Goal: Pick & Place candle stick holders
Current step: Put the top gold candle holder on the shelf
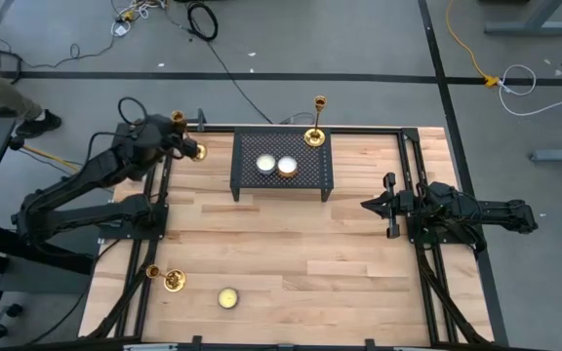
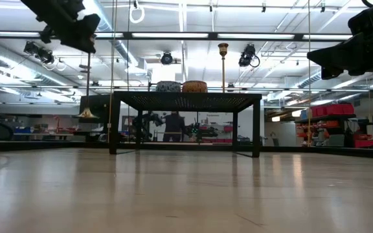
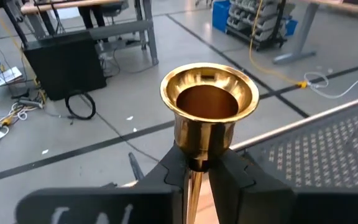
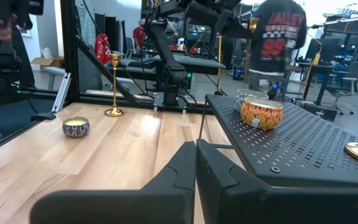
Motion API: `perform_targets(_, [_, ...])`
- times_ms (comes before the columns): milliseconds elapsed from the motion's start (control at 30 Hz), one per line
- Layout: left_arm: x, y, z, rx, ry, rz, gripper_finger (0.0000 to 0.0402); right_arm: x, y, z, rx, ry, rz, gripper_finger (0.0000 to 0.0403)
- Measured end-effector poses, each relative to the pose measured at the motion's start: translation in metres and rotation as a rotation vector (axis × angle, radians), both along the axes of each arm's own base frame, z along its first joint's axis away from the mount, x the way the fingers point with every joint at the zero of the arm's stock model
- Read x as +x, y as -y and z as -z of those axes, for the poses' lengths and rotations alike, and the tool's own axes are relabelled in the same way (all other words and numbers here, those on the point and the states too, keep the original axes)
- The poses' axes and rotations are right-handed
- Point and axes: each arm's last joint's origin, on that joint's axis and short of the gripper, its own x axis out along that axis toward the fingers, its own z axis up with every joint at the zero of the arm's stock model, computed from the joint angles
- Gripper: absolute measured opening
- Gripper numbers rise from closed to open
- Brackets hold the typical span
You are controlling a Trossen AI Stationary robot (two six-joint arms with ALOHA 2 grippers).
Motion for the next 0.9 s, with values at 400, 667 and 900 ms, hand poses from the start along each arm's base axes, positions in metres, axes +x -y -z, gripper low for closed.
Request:
perform_targets(400, [0.008, -0.003, -0.039, 0.079, -0.009, 0.085, 0.0042, 0.0, 0.0, 0.0, 0.0, 0.0, 0.0, 0.0013])
perform_targets(667, [0.028, -0.012, -0.067, 0.108, -0.053, 0.183, 0.0049, 0.0, 0.0, 0.0, 0.0, 0.0, 0.0, 0.0013])
perform_targets(900, [0.049, -0.023, -0.085, 0.13, -0.106, 0.246, 0.0045, 0.0, 0.0, 0.0, 0.0, 0.0, 0.0, 0.0013])
